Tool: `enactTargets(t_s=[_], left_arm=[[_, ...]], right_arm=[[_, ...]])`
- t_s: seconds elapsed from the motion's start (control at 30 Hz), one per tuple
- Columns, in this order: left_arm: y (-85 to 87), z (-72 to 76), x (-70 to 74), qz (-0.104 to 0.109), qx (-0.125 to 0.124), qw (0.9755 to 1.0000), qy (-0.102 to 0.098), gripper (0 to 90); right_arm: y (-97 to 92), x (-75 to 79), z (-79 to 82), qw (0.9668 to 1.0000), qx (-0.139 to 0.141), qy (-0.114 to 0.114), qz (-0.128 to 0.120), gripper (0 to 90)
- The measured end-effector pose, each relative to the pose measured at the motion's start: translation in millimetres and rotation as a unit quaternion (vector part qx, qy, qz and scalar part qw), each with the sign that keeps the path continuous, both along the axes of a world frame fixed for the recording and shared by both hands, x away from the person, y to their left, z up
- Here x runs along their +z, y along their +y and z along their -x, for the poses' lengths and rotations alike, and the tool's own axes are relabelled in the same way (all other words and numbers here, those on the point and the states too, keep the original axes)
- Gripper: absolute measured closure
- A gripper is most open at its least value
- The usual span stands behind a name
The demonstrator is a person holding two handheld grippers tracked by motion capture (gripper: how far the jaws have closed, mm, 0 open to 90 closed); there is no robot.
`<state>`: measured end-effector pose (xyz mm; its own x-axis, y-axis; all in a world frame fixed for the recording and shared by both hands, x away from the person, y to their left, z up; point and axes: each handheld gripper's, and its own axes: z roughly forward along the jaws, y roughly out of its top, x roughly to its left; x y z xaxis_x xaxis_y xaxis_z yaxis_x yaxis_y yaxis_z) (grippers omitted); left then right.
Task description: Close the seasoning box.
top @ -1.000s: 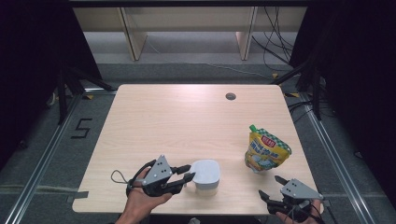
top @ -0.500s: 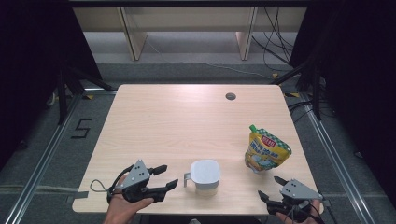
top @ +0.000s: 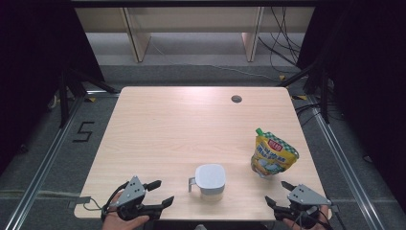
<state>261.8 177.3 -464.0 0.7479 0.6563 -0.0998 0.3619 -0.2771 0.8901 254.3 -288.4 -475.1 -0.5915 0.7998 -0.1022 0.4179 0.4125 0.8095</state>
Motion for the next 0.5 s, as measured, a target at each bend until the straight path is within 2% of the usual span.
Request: enactTargets(t_s=[0.03, 0.07, 0.13, 0.17, 0.2, 0.23, 0.27, 0.3, 0.33, 0.4, 0.43, 0.47, 0.5], left_arm=[[1.0, 0.4, -1.1, -0.01, -0.002, 0.9999, -0.003, 30.3], [0.1, 2.2, -2.5, -0.007, 0.007, 0.9999, 0.003, 30.3], [0.5, 2.9, -3.9, -0.009, 0.007, 0.9999, 0.001, 30.2], [2.4, 1.8, -4.0, -0.021, -0.001, 0.9998, -0.008, 30.0], [2.1, 2.8, -4.7, -0.016, 0.003, 0.9999, -0.003, 29.7], [2.6, 2.8, -5.1, -0.019, 0.002, 0.9998, -0.006, 29.5], [2.8, 3.4, -5.3, -0.023, 0.004, 0.9997, -0.005, 29.4], [2.1, 3.2, -6.8, -0.022, -0.001, 0.9997, -0.007, 29.1], [0.6, 5.5, -8.1, -0.024, 0.007, 0.9997, 0.004, 28.8], [-1.0, 6.8, -10.0, -0.035, 0.005, 0.9994, 0.006, 28.5], [-1.6, 7.5, -11.1, -0.047, 0.002, 0.9989, 0.003, 28.4], [-3.0, 7.9, -12.9, -0.045, -0.001, 0.999, 0.001, 28.3], [-3.5, 8.7, -13.9, -0.054, 0.001, 0.9985, 0.003, 28.3]], right_arm=[[-0.3, 0.2, -0.2, 1.0, 0.001, -0.009, 0.004, 25.8], [1.9, 0.1, 2.6, 0.9999, -0.01, 0.006, -0.006, 25.8], [2.3, 0.2, 3.3, 0.9998, -0.012, 0.014, -0.009, 25.8], [1.7, 0.1, 2.3, 0.9999, -0.008, 0.007, -0.005, 25.8], [0.3, 0.3, 0.7, 1.0, -0.002, -0.005, 0.004, 25.8], [1.9, 0.3, 3.0, 0.9999, -0.011, 0.012, -0.004, 25.8], [0.7, 0.2, 1.0, 1.0, 0.0, 0.0, 0.004, 25.8], [1.0, 0.2, 1.2, 1.0, 0.0, 0.001, 0.003, 25.8], [1.6, 0.0, 1.7, 1.0, -0.002, 0.003, 0.004, 25.8], [1.7, -0.4, 0.7, 1.0, 0.007, 0.0, 0.006, 25.8], [2.1, -0.2, 1.0, 1.0, 0.008, 0.002, 0.002, 25.8], [2.2, 0.0, 1.1, 1.0, 0.008, 0.003, 0.002, 25.8], [2.3, 0.0, 1.5, 1.0, 0.005, 0.003, 0.002, 25.8]])
